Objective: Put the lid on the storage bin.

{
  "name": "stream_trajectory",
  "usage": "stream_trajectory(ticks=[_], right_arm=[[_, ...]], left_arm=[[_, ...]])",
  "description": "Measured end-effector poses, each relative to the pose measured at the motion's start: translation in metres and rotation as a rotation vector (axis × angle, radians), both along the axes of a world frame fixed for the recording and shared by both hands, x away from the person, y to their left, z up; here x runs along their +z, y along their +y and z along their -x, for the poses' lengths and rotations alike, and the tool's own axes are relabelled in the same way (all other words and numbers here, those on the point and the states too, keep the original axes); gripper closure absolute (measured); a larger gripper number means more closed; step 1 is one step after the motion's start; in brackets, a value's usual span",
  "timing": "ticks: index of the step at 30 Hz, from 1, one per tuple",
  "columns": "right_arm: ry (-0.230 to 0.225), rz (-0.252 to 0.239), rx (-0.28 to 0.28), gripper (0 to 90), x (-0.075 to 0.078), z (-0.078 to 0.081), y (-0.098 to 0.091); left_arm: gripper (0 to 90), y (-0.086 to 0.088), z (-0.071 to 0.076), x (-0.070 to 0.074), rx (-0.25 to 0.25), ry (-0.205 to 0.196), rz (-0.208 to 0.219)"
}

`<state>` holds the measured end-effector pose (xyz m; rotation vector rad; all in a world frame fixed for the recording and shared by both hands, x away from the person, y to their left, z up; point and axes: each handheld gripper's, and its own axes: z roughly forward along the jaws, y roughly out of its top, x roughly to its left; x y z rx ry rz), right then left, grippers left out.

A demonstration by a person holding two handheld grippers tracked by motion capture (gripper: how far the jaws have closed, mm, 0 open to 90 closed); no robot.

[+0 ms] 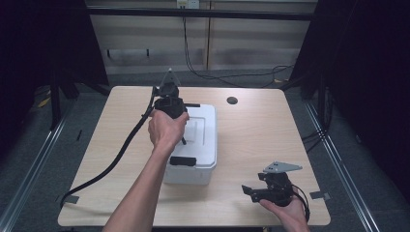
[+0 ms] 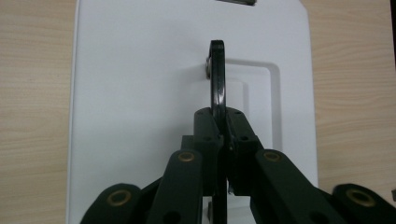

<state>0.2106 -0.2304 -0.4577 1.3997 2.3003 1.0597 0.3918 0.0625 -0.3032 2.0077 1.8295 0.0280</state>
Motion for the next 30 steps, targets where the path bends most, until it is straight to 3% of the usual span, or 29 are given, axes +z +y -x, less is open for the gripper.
stream_trajectory(ticks=[2,9,15,19,21,23,25,26,28,30], right_arm=[[0.0,0.001,0.0,21.2,0.0,0.0,0.0],[-0.002,0.0,0.002,21.2,0.0,0.0,0.0],[0.0,0.0,0.004,21.2,0.0,0.0,0.0],[0.001,0.001,0.003,21.2,0.0,0.0,0.0],[0.001,0.001,0.004,21.2,0.0,0.0,0.0],[0.004,0.0,0.002,21.2,0.0,0.0,0.0],[0.002,0.001,0.003,21.2,0.0,0.0,0.0],[0.002,0.001,0.003,21.2,0.0,0.0,0.0],[0.003,0.002,0.003,21.2,0.0,0.0,0.0],[0.007,0.002,-0.001,21.2,0.0,0.0,0.0]], left_arm=[[85.0,0.001,0.0,-0.001,0.014,-0.005,0.012],[84.1,0.0,-0.003,-0.003,-0.012,0.011,0.005],[75.7,0.0,-0.008,-0.008,-0.037,0.055,-0.037],[66.3,0.002,-0.009,-0.004,-0.041,0.054,-0.029],[55.0,0.005,-0.01,0.0,-0.047,0.067,-0.043],[50.9,0.008,-0.012,-0.001,-0.077,0.087,-0.063],[43.8,0.011,-0.013,-0.001,-0.097,0.111,-0.05],[40.8,0.011,-0.012,0.001,-0.119,0.108,-0.038],[36.6,0.013,-0.012,0.004,-0.139,0.095,-0.073],[31.3,0.018,-0.012,0.008,-0.147,0.093,-0.051]])
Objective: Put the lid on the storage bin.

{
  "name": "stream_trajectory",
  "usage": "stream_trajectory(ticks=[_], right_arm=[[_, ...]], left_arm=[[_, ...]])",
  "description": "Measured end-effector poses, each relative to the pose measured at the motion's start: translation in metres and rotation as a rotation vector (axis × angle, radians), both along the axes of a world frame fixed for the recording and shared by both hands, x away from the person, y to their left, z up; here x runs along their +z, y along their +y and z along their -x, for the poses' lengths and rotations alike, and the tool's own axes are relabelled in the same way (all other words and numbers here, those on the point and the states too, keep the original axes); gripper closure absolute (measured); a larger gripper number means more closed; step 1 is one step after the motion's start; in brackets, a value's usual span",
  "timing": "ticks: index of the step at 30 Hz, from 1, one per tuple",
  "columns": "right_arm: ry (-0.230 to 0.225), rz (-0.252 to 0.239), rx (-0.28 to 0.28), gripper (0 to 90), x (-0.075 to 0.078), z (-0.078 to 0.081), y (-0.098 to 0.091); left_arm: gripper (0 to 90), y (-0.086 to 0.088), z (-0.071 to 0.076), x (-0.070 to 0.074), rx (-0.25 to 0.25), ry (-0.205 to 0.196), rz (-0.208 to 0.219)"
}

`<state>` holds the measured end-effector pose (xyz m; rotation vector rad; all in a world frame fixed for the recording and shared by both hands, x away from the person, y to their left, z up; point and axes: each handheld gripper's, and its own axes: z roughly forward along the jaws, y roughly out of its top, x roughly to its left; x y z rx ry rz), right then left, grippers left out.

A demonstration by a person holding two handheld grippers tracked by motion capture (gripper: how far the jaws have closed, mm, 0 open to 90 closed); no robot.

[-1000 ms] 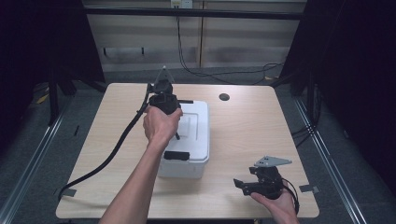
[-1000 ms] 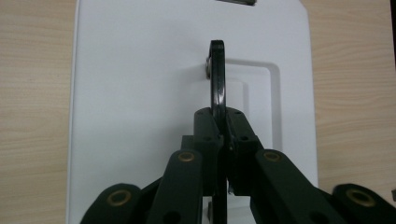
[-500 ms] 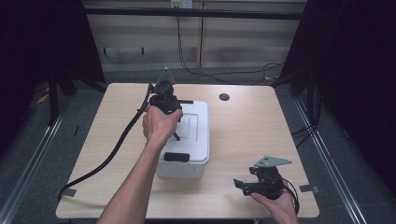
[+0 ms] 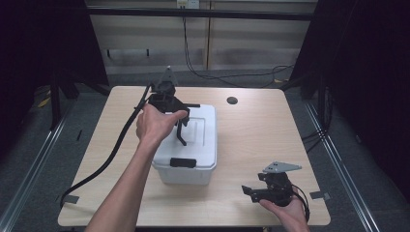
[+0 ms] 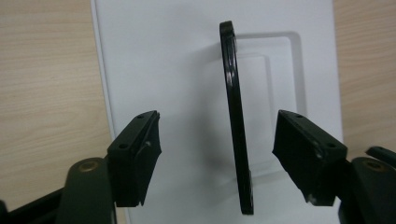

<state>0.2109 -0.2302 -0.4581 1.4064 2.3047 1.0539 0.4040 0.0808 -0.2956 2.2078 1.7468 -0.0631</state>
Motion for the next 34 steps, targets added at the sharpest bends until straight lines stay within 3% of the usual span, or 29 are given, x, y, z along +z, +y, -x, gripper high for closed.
stream_trajectory(ticks=[3,5,8,11,13,17,18,22,24,26,28,31,32,34], right_arm=[[-0.004,0.001,0.002,21.2,0.0,0.0,0.0],[0.006,0.0,-0.004,21.2,0.0,0.0,0.0],[0.0,0.002,-0.003,21.2,0.0,0.001,0.0],[0.011,0.0,-0.007,21.2,0.0,0.0,0.0],[0.002,0.003,-0.005,21.2,0.0,-0.001,0.0],[0.002,0.002,-0.007,21.2,0.0,-0.001,0.0],[0.001,0.003,-0.008,21.2,0.0,-0.001,0.0],[0.002,0.002,-0.013,21.2,0.0,0.001,-0.001],[-0.001,0.003,-0.014,21.2,0.0,0.0,-0.001],[0.001,0.003,-0.015,21.2,0.0,0.0,-0.001],[0.004,0.002,-0.02,20.9,-0.001,-0.001,-0.001],[0.007,0.003,-0.029,20.4,-0.001,-0.001,-0.003],[0.013,0.002,-0.035,19.7,-0.002,-0.002,-0.003],[0.022,0.011,-0.038,19.9,-0.003,-0.002,-0.004]], left_arm=[[27.0,0.008,0.001,0.007,-0.057,-0.012,0.014],[22.9,0.021,0.001,0.01,-0.074,-0.041,0.051],[16.8,0.037,0.003,0.008,-0.106,-0.061,0.046],[20.7,0.062,0.005,0.004,-0.089,-0.078,0.064],[17.1,0.076,0.006,0.002,-0.087,-0.098,0.09],[16.7,0.104,0.013,-0.001,-0.109,-0.173,0.113],[16.4,0.111,0.015,-0.004,-0.085,-0.186,0.117],[16.8,0.141,0.029,-0.021,-0.102,-0.233,0.14],[16.9,0.155,0.037,-0.034,-0.094,-0.25,0.179],[16.8,0.163,0.045,-0.046,-0.118,-0.264,0.184],[16.9,0.169,0.053,-0.057,-0.146,-0.269,0.224],[17.0,0.173,0.063,-0.074,-0.192,-0.279,0.202],[17.0,0.176,0.065,-0.077,-0.197,-0.28,0.21],[17.1,0.181,0.074,-0.082,-0.182,-0.32,0.212]])
